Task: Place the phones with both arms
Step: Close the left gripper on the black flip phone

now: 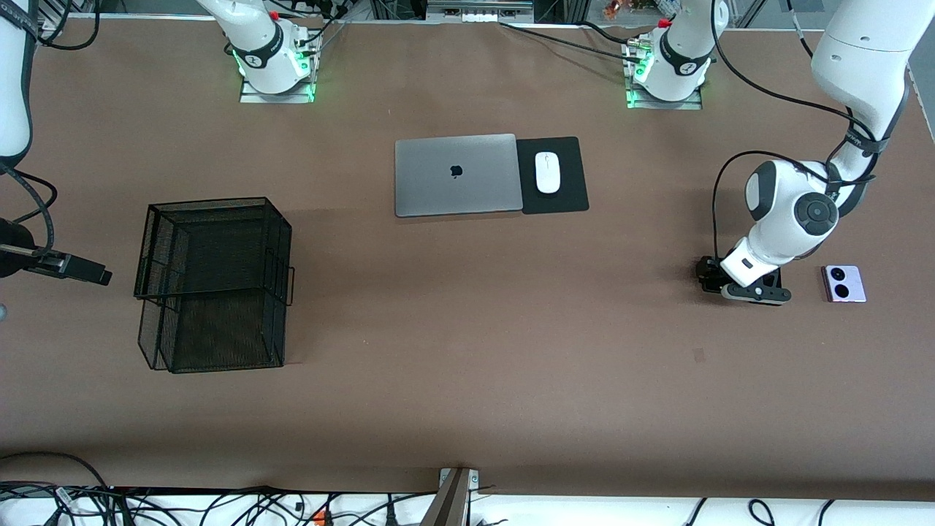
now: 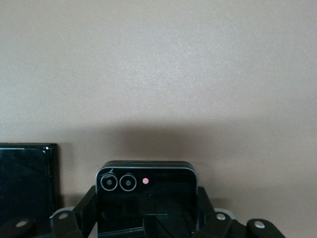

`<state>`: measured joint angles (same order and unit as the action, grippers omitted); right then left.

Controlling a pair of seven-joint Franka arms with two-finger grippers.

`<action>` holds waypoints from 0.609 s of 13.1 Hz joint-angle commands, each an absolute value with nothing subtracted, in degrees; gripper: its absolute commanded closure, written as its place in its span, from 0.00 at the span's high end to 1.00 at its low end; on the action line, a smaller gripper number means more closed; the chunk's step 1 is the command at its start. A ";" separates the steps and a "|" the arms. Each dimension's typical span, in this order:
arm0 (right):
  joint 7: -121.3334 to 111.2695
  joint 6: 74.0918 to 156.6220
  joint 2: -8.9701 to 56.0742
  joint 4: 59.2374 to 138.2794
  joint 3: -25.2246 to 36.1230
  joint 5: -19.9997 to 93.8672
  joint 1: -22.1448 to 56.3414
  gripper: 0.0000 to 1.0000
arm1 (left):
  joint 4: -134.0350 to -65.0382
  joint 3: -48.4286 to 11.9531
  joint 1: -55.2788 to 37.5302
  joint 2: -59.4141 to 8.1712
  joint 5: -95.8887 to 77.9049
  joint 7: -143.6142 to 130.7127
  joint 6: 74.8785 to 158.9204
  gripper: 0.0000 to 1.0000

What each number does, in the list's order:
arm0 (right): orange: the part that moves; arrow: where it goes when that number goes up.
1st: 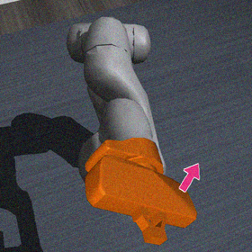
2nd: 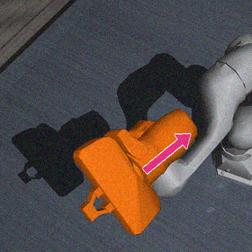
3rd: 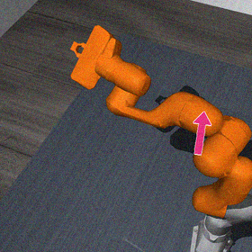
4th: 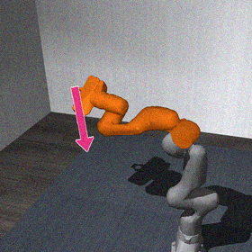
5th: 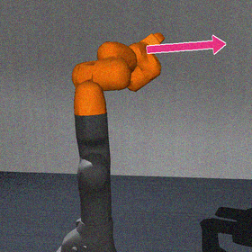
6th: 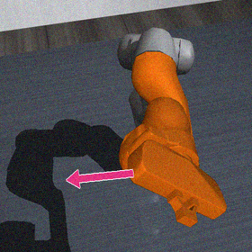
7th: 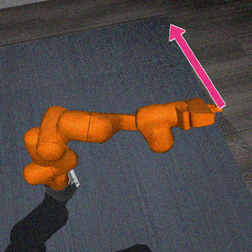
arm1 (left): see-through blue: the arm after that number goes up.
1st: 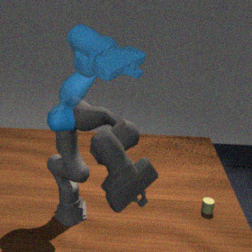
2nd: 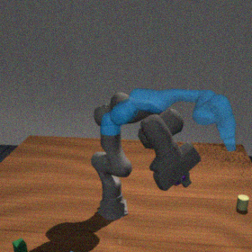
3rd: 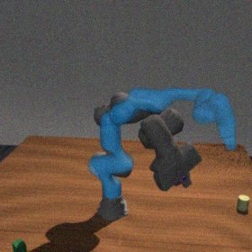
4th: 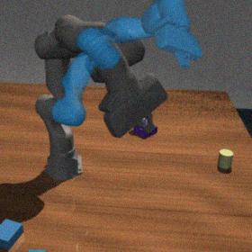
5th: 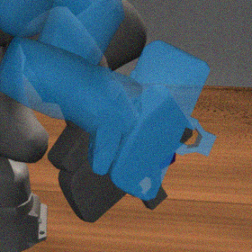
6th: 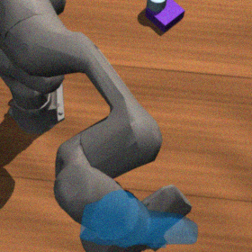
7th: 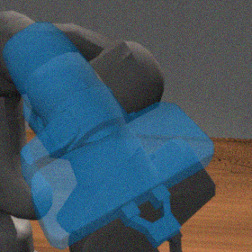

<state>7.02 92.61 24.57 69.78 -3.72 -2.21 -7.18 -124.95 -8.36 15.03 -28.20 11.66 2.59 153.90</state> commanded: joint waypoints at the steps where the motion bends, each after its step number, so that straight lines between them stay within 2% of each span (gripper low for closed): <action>1: 7.12 92.81 24.70 69.52 -3.96 -1.76 -7.56 1.00 | -120.86 -8.61 15.29 -28.92 12.83 1.50 149.08 0.11; 5: 7.12 92.99 24.79 69.52 -3.96 -1.76 -7.56 1.00 | -113.67 -9.58 13.89 -28.92 12.57 -0.08 139.69 0.10; 8: 7.12 93.16 24.79 69.61 -3.96 -1.67 -7.56 1.00 | -106.90 -9.76 7.23 -29.61 12.48 -9.19 132.03 0.11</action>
